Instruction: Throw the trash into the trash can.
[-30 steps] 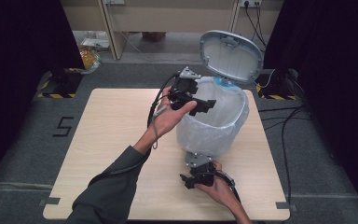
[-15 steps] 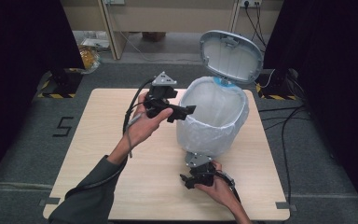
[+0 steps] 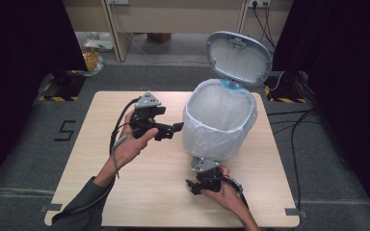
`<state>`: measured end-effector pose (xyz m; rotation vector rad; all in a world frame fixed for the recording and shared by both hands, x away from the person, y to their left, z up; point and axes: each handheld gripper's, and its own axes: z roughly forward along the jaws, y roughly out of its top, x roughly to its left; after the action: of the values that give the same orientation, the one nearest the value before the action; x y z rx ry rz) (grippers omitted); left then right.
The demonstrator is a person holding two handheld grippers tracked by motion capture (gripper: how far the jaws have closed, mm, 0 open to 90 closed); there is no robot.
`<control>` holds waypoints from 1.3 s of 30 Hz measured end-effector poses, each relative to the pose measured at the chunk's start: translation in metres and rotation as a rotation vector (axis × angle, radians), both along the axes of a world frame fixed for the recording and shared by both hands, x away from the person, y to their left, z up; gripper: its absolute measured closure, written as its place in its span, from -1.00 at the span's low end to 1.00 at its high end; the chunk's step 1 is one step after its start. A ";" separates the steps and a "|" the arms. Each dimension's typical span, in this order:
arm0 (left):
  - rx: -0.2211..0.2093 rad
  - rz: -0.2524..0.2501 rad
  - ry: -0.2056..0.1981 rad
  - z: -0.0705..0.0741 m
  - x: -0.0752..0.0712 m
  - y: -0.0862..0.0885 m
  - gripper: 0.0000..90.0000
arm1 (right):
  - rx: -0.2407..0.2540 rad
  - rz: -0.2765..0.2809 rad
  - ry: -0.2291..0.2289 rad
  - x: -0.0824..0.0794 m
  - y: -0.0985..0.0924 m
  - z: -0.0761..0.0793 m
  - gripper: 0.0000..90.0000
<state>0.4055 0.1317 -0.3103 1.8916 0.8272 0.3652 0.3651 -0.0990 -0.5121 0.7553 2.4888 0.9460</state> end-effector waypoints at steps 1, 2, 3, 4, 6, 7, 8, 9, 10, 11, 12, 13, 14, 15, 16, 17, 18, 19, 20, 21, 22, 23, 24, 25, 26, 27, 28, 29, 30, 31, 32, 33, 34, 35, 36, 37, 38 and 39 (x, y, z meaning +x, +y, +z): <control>0.000 0.000 0.000 0.000 0.000 0.000 -0.67 | 0.000 0.000 0.000 0.000 0.000 0.000 -0.61; 0.000 0.000 0.001 -0.005 -0.002 0.003 -0.67 | 0.000 0.001 0.000 0.000 0.000 0.000 -0.61; 0.000 0.005 -0.002 -0.011 -0.005 0.006 -0.67 | -0.002 0.002 -0.001 0.000 0.000 0.000 -0.61; 0.000 0.005 -0.002 -0.011 -0.005 0.006 -0.67 | -0.002 0.002 -0.001 0.000 0.000 0.000 -0.61; 0.011 0.012 -0.001 -0.021 -0.008 0.010 -0.67 | -0.002 0.003 -0.001 0.000 0.000 0.000 -0.61; 0.012 0.019 0.003 -0.030 -0.010 0.013 -0.67 | -0.002 0.003 -0.002 0.000 0.000 0.000 -0.61; 0.012 0.019 0.003 -0.030 -0.010 0.013 -0.67 | -0.002 0.003 -0.002 0.000 0.000 0.000 -0.61; 0.000 0.026 0.003 -0.034 -0.012 0.015 -0.67 | -0.004 0.004 -0.005 0.000 0.000 0.000 -0.61; -0.004 0.026 0.008 -0.038 -0.014 0.017 -0.67 | 0.001 0.000 0.000 0.000 0.000 0.000 -0.61; -0.009 0.028 0.010 -0.041 -0.015 0.018 -0.67 | 0.001 0.005 0.002 0.000 0.000 0.000 -0.61; -0.012 0.029 0.010 -0.044 -0.017 0.018 -0.67 | 0.001 0.005 0.002 0.000 0.000 0.000 -0.61; -0.009 0.028 0.007 -0.047 -0.019 0.019 -0.67 | -0.001 0.006 -0.001 0.000 0.000 0.000 -0.61; -0.009 0.029 0.004 -0.050 -0.021 0.019 -0.67 | -0.001 0.006 -0.001 0.000 0.000 0.000 -0.61; -0.010 0.032 0.002 -0.056 -0.024 0.020 -0.67 | -0.001 0.005 -0.002 0.000 0.000 0.000 -0.61; -0.010 0.032 0.002 -0.056 -0.024 0.020 -0.67 | -0.001 0.005 -0.002 0.000 0.000 0.000 -0.61; -0.011 0.033 0.005 -0.060 -0.026 0.021 -0.67 | -0.003 0.006 -0.005 0.000 -0.001 0.000 -0.61; -0.008 0.038 0.005 -0.064 -0.027 0.021 -0.67 | -0.001 0.007 -0.001 0.000 -0.001 0.000 -0.61; 0.002 0.042 0.003 -0.068 -0.028 0.021 -0.67 | -0.001 0.007 -0.001 0.000 -0.001 0.000 -0.61; 0.014 0.046 0.001 -0.072 -0.029 0.022 -0.67 | -0.002 0.007 -0.005 0.000 -0.001 0.000 -0.61; 0.016 0.055 0.004 -0.077 -0.029 0.022 -0.67 | -0.002 0.007 -0.005 0.000 -0.001 0.000 -0.61; 0.013 0.063 0.010 -0.083 -0.030 0.023 -0.67 | -0.001 0.007 -0.004 0.000 -0.001 0.000 -0.61; 0.015 0.066 0.019 -0.088 -0.030 0.024 -0.67 | -0.002 0.007 -0.005 0.000 -0.001 0.000 -0.61; 0.013 0.073 0.026 -0.095 -0.031 0.025 -0.67 | -0.001 0.006 -0.004 0.000 -0.001 0.000 -0.61; 0.026 0.076 0.042 -0.106 -0.031 0.026 -0.67 | 0.001 0.006 0.001 0.000 -0.001 0.000 -0.61; 0.026 0.076 0.042 -0.106 -0.031 0.026 -0.67 | 0.001 0.006 0.001 0.000 -0.001 0.000 -0.61; 0.037 0.079 0.052 -0.115 -0.031 0.026 -0.67 | 0.001 0.007 0.001 0.000 -0.001 0.000 -0.61; 0.045 0.084 0.063 -0.122 -0.032 0.026 -0.67 | 0.001 0.007 0.001 0.000 -0.001 0.000 -0.61; 0.054 0.091 0.074 -0.132 -0.032 0.027 -0.67 | 0.001 0.007 0.000 0.000 -0.001 0.000 -0.61; 0.058 0.092 0.078 -0.137 -0.033 0.027 -0.67 | 0.001 0.006 0.000 0.000 -0.001 0.000 -0.61; 0.060 0.094 0.083 -0.142 -0.033 0.028 -0.67 | 0.002 0.007 0.000 0.000 -0.001 0.000 -0.61; 0.060 0.094 0.083 -0.142 -0.033 0.028 -0.67 | 0.002 0.007 0.000 0.000 -0.001 0.000 -0.61; 0.067 0.104 0.091 -0.150 -0.034 0.029 -0.67 | 0.001 0.004 0.001 0.000 -0.001 0.000 -0.61; 0.067 0.104 0.091 -0.150 -0.034 0.029 -0.67 | 0.001 0.003 0.001 0.000 -0.001 0.000 -0.61; 0.082 0.107 0.089 -0.158 -0.035 0.030 -0.67 | 0.002 0.003 0.001 0.000 -0.001 0.000 -0.61; 0.082 0.107 0.089 -0.158 -0.035 0.030 -0.67 | 0.002 0.003 0.001 0.000 -0.001 0.000 -0.61; 0.097 0.111 0.091 -0.163 -0.036 0.031 -0.67 | 0.002 0.004 0.001 0.000 -0.001 0.000 -0.61; 0.097 0.111 0.091 -0.163 -0.036 0.031 -0.67 | 0.002 0.004 0.001 0.000 -0.001 0.000 -0.61; 0.116 0.117 0.095 -0.170 -0.038 0.031 -0.67 | 0.001 0.003 0.001 0.000 -0.001 0.000 -0.61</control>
<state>0.3678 0.1632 -0.4802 1.9857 1.0015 0.4053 0.3652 -0.0996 -0.5123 0.7525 2.4907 0.9488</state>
